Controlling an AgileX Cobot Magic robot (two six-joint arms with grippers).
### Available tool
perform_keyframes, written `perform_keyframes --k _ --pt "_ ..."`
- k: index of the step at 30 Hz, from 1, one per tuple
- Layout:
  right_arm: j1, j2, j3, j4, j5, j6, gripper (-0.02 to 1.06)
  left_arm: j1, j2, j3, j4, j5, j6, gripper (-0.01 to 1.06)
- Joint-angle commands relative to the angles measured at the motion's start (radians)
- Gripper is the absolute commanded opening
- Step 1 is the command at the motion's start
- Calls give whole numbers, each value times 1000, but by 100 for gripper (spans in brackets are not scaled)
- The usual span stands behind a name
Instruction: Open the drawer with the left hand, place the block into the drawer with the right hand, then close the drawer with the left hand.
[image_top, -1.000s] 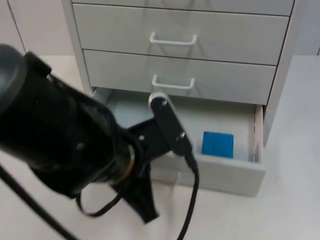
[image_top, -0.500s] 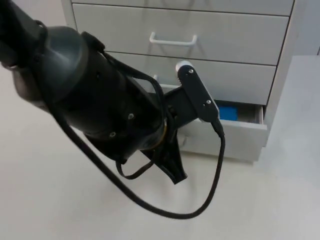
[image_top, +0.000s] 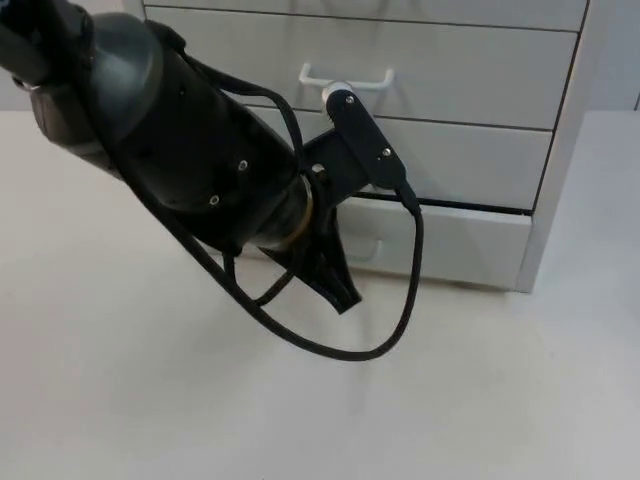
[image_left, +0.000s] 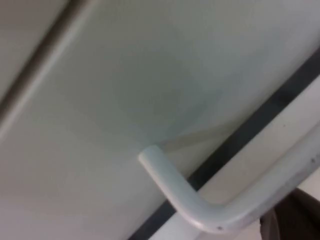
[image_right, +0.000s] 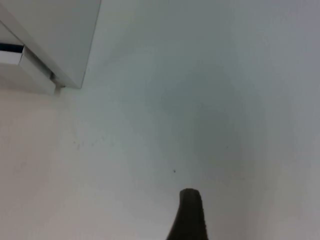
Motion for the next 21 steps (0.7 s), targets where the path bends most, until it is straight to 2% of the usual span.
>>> perform_keyframes --k 1,9,16,21 --pt "7 -9 -5 -4 -16 -1 62 30 1 -31 -2 68 -5 0" --pt "7 -9 -5 -4 -16 -1 62 35 10 -49 -2 68 -5 0" --pt "7 -9 -5 -4 -24 -1 62 35 8 -71 -2 74 -104 0" --pt "7 -9 -5 -4 -24 -1 62 3 -19 -35 -2 65 -104 0"
